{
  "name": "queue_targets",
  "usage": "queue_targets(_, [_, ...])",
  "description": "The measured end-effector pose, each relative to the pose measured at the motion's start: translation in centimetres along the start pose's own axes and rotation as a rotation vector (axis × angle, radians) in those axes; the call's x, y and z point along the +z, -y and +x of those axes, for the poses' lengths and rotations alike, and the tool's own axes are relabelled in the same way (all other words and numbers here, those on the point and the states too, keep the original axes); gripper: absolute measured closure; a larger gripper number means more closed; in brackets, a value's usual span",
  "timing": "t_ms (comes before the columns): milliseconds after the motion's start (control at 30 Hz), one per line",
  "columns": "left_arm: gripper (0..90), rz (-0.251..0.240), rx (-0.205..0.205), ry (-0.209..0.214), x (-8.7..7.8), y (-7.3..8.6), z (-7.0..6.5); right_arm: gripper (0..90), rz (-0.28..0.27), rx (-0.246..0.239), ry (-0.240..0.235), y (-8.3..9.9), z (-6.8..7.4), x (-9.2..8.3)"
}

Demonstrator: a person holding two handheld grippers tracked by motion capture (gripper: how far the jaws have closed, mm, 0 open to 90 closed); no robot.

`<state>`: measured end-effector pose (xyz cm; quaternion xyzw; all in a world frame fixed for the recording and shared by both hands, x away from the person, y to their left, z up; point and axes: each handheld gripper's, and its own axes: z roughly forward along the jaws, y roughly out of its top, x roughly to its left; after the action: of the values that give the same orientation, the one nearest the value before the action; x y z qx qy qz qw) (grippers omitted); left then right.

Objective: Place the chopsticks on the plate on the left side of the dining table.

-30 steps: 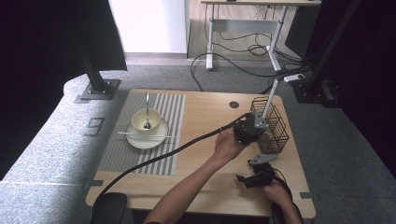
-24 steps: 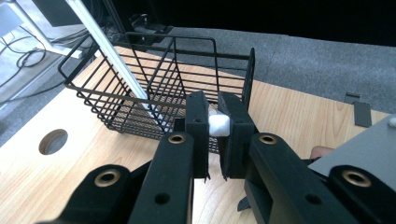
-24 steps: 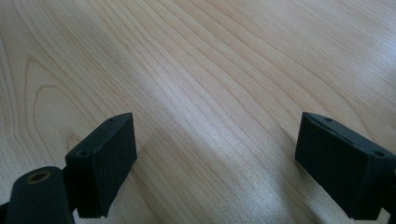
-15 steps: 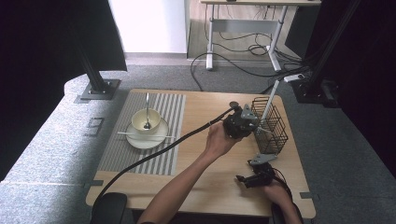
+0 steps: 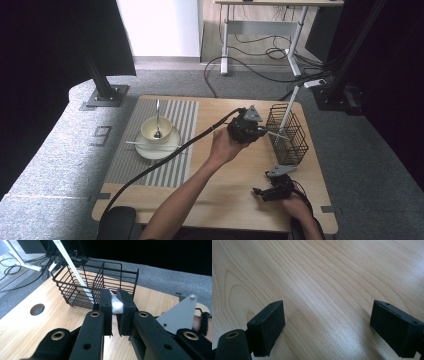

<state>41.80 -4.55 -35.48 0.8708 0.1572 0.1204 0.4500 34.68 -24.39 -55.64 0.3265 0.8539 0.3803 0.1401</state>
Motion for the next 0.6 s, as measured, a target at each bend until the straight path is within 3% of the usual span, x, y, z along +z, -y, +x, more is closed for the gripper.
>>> queue_targets(600, [83.6,-0.031,-0.032,0.027,-5.1,0.5,2.0,11.8,0.001,0.000,0.001,0.0,0.0,0.0])
